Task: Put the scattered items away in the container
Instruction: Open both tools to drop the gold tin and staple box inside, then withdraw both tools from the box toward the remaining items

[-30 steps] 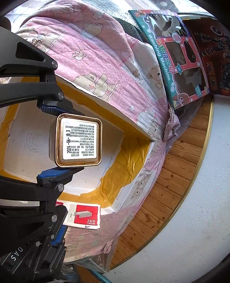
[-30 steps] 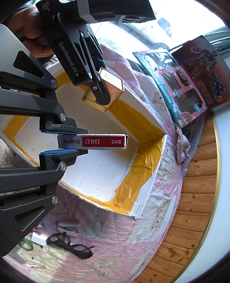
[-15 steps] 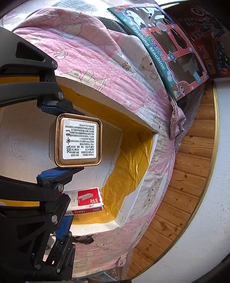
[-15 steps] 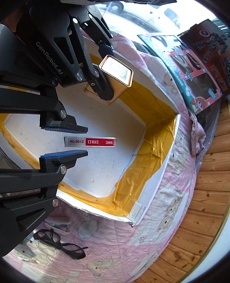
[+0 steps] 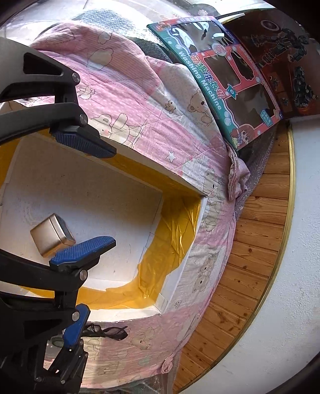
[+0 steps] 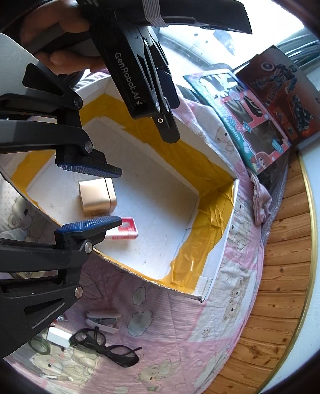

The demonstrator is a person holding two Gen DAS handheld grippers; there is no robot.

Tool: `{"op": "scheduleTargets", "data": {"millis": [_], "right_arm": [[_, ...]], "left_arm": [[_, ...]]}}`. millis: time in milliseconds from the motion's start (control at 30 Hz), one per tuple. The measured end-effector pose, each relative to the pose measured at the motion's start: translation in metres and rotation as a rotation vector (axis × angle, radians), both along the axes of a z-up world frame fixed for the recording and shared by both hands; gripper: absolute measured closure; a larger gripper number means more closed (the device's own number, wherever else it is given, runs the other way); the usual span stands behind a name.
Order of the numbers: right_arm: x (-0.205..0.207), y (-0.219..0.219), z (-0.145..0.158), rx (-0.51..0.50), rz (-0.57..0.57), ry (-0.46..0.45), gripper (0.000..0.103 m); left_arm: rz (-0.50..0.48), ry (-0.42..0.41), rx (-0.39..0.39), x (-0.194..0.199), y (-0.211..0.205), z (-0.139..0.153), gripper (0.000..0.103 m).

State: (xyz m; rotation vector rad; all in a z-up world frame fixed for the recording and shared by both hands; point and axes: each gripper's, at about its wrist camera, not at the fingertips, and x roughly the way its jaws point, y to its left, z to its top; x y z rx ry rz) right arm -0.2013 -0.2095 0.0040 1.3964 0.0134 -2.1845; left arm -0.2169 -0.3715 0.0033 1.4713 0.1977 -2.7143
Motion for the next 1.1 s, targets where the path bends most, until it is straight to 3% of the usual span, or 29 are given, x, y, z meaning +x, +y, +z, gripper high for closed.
{"op": "scheduleTargets", "data": {"millis": [367, 733, 1100], "right_arm": [[0.06, 0.01, 0.031, -0.064, 0.074, 0.069, 0.068], [0.12, 0.033, 0.043, -0.119, 0.104, 0.099, 0.068], [0.155, 0.067, 0.041, -0.126, 0.076, 0.12, 0.068]], "left_arm": [[-0.024, 0.052, -0.056, 0.061, 0.028, 0.026, 0.036], [-0.058, 0.114, -0.084, 0.119, 0.049, 0.055, 0.036], [-0.116, 0.091, -0.064, 0.158, 0.079, 0.049, 0.036]]}}
